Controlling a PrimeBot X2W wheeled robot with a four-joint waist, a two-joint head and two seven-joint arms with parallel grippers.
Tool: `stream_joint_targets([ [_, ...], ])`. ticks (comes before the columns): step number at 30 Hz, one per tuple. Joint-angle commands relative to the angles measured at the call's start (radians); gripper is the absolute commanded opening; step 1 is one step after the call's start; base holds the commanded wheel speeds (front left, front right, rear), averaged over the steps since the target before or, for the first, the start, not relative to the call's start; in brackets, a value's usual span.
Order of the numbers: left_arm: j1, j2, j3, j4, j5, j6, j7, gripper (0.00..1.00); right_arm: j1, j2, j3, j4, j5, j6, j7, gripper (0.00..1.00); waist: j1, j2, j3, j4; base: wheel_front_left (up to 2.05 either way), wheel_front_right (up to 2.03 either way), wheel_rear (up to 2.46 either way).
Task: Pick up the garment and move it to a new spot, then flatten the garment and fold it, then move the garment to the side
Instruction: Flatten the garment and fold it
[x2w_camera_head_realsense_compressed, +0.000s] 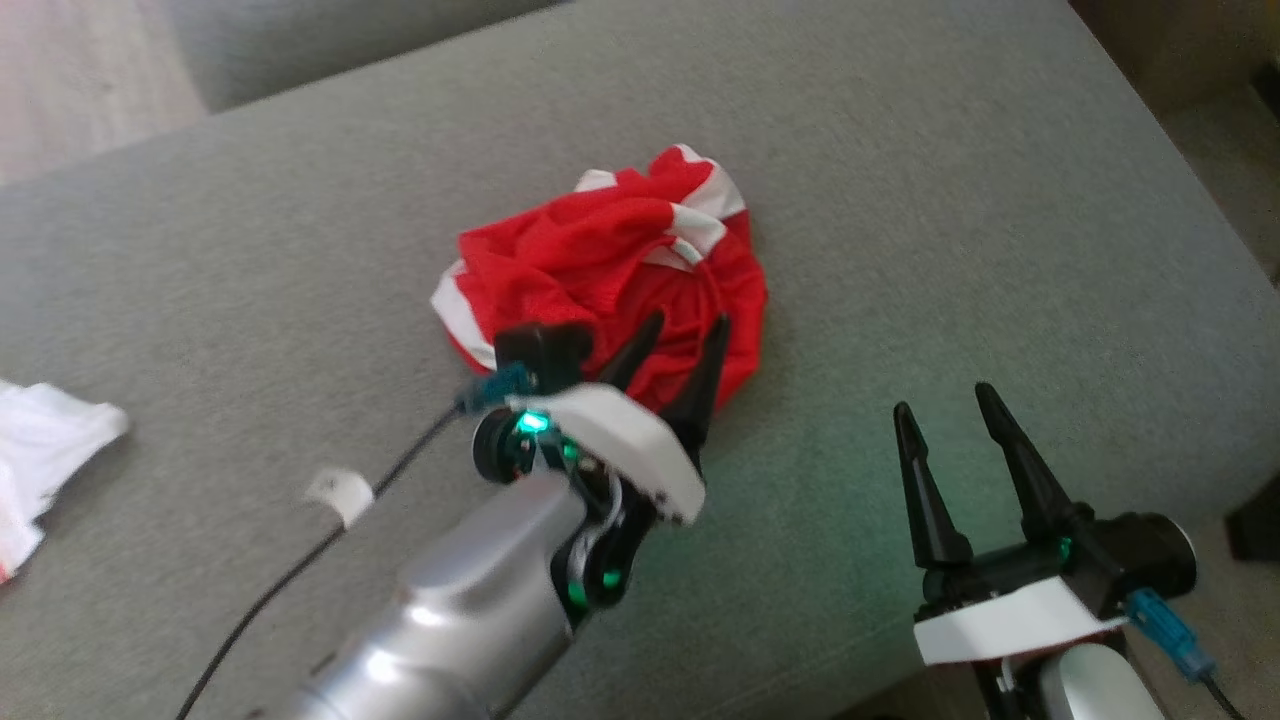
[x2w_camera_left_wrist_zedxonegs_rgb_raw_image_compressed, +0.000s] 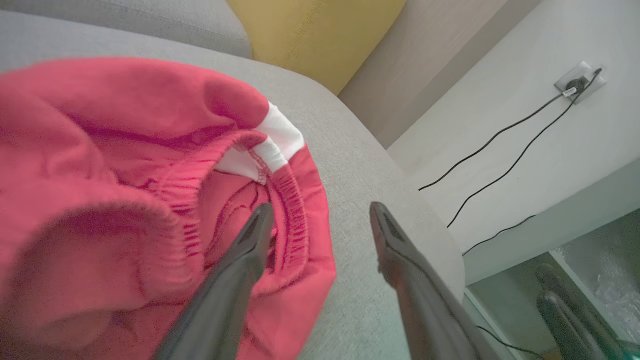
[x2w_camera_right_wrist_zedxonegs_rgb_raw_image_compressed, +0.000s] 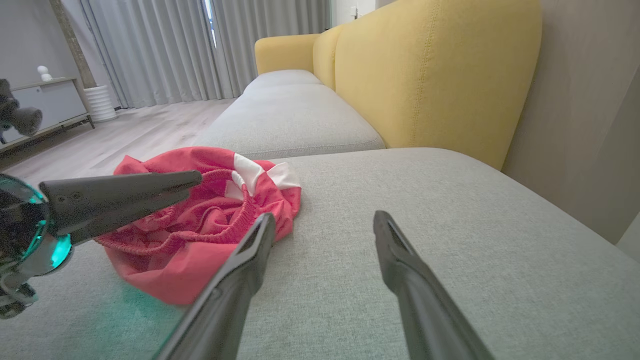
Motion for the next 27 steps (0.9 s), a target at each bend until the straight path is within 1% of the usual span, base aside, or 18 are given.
stream_joint_targets([
  [1, -0.059, -0.004, 0.005, -0.016, -0.064, 0.012, 0.004, 1.00, -0.038, -0.007, 0.028, -0.026, 0.008, 0.008, -0.011, 1.00, -0.0004, 0.0000, 0.032, -0.034, 0.00, 0.00, 0.00],
  [8, -0.177, -0.004, -0.052, 0.056, -0.274, 0.062, -0.041, 1.00, -0.056, -0.007, 0.046, -0.019, 0.021, 0.008, -0.011, 1.00, -0.0004, 0.0000, 0.051, -0.059, 0.00, 0.00, 0.00],
  [11, -0.218, -0.004, -0.075, 0.083, -0.345, 0.065, -0.072, 1.00, -0.063, -0.007, 0.053, -0.017, 0.025, 0.008, -0.011, 1.00, -0.0004, 0.0000, 0.058, -0.069, 0.00, 0.00, 0.00],
  [18, -0.283, -0.004, -0.142, 0.151, -0.447, 0.087, -0.092, 1.00, -0.069, -0.007, 0.062, -0.014, 0.030, 0.008, -0.011, 1.00, -0.0004, 0.0000, 0.066, -0.088, 0.00, 0.00, 0.00],
  [23, -0.319, -0.004, -0.207, 0.212, -0.498, 0.108, -0.086, 1.00, -0.069, -0.007, 0.064, -0.012, 0.033, 0.008, -0.011, 1.00, -0.0004, 0.0000, 0.067, -0.107, 0.00, 0.00, 0.00],
  [26, -0.330, -0.004, -0.228, 0.240, -0.519, 0.110, -0.093, 1.00, -0.069, -0.007, 0.064, -0.012, 0.035, 0.008, -0.011, 1.00, -0.0004, 0.0000, 0.066, -0.116, 0.00, 0.00, 0.00],
  [27, -0.331, -0.004, -0.233, 0.249, -0.527, 0.110, -0.096, 0.89, -0.068, -0.007, 0.063, -0.012, 0.036, 0.008, -0.011, 1.00, -0.0004, 0.0000, 0.066, -0.118, 0.00, 0.00, 0.00],
])
